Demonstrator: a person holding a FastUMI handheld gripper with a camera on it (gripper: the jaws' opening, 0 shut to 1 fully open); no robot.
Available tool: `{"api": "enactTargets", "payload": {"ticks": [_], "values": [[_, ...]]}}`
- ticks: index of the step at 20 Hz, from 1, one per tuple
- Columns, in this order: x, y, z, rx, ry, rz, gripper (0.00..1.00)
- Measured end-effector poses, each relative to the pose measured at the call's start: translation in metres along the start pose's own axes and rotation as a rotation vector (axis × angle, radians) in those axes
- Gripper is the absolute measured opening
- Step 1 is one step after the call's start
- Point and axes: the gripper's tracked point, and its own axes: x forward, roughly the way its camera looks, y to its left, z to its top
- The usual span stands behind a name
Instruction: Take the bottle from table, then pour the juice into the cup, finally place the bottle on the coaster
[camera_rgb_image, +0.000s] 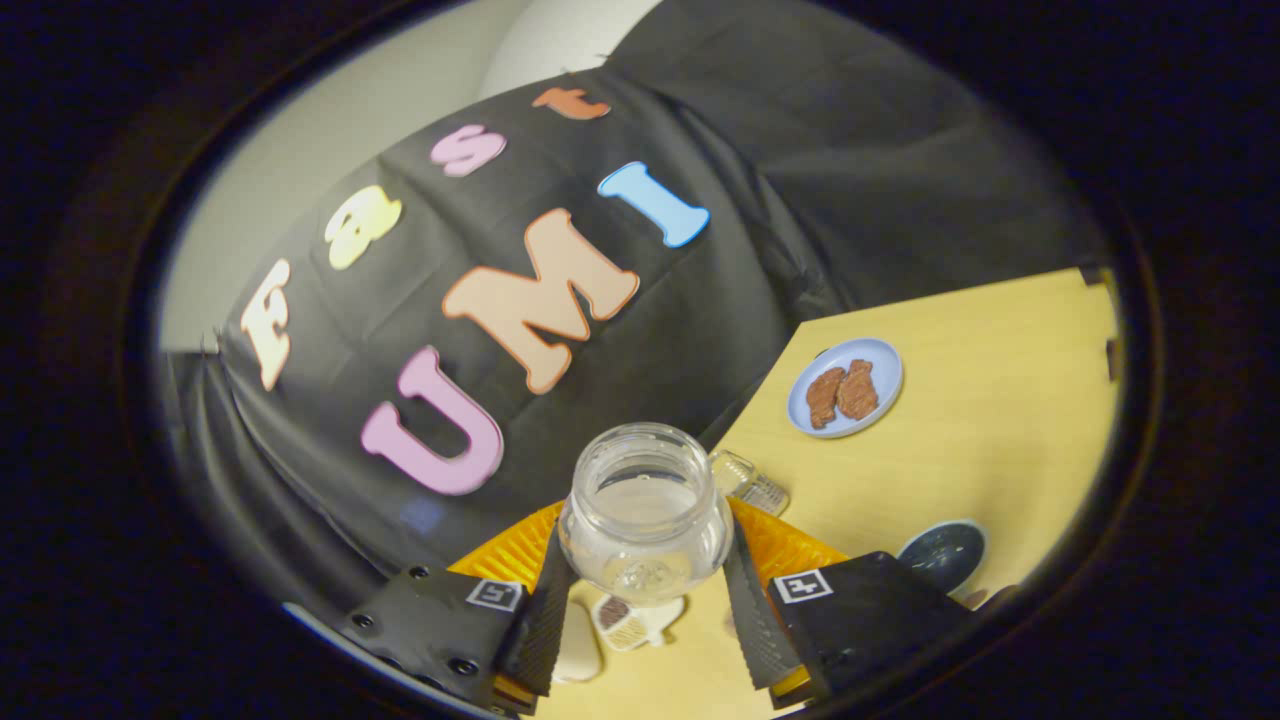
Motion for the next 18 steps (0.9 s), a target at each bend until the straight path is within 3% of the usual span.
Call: {"api": "enactTargets", "payload": {"ticks": [5,10,15,18], "values": [[0.011,-0.005,-0.044,-0.305,0.119,-0.048,0.76],[0.032,-0.008,-0.092,-0.503,0.206,-0.083,0.77],[0.051,-0.012,-0.124,-0.640,0.264,-0.118,0.77],[0.059,-0.008,-0.136,-0.642,0.285,-0.116,0.77]]}}
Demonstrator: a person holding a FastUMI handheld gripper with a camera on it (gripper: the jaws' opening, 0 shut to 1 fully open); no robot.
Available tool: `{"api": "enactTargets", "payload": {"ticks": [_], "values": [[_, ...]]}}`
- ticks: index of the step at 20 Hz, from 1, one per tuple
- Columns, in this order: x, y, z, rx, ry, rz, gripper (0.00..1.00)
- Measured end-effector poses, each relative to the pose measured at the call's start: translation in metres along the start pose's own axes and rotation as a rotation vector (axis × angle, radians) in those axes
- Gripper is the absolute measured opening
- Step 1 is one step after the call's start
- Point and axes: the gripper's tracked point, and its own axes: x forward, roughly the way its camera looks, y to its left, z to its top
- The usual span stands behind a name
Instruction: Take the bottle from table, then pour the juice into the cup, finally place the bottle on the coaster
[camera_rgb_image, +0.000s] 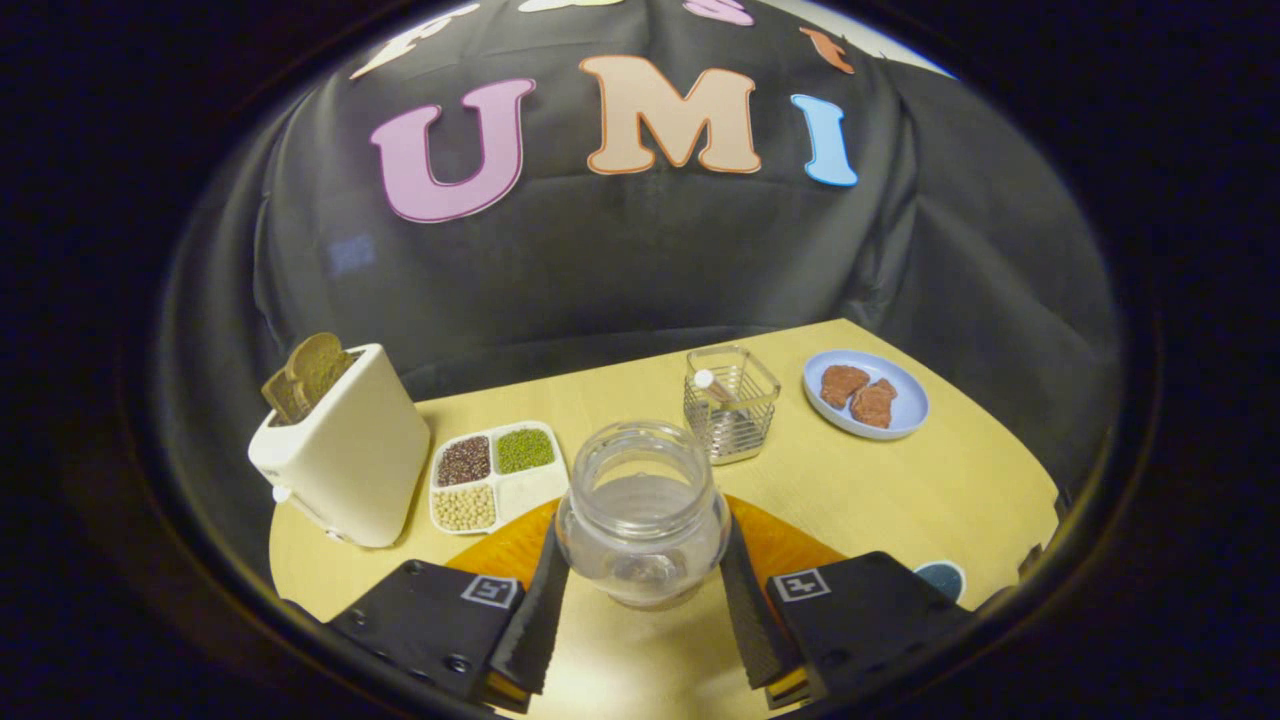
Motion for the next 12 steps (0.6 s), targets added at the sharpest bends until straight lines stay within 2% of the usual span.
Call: {"api": "enactTargets", "payload": {"ticks": [12], "values": [[0.014,0.002,-0.003,0.002,0.022,-0.032,0.77]]}}
